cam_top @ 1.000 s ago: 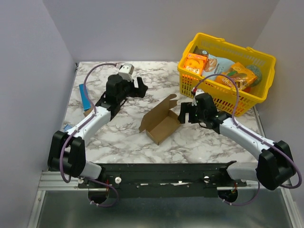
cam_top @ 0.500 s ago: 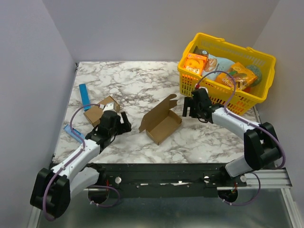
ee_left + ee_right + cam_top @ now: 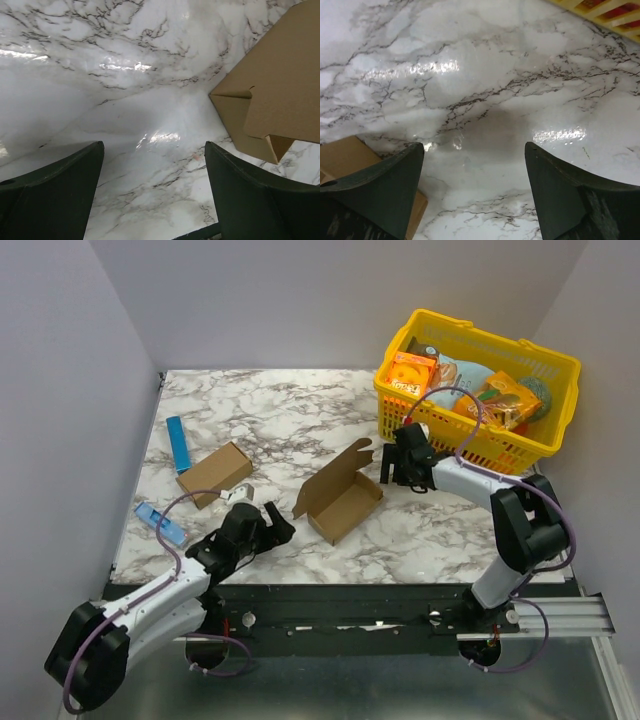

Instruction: Fold the paper box

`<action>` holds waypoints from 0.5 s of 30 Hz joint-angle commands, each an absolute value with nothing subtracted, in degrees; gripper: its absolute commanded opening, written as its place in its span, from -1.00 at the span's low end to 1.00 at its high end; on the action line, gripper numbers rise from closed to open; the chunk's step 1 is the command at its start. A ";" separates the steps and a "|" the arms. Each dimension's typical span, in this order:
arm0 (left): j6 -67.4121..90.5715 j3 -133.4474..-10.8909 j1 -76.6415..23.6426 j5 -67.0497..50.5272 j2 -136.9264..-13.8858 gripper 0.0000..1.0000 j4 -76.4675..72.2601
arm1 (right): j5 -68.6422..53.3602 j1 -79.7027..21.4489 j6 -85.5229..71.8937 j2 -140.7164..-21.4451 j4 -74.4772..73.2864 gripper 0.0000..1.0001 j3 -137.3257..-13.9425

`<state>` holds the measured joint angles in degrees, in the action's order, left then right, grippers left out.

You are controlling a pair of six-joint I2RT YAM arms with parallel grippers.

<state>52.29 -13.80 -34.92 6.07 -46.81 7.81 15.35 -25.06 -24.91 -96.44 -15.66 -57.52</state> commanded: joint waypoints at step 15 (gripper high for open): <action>46.24 -19.51 -32.18 7.92 -71.64 0.93 -14.51 | 0.44 -32.52 -26.19 -74.81 -12.30 0.78 -36.84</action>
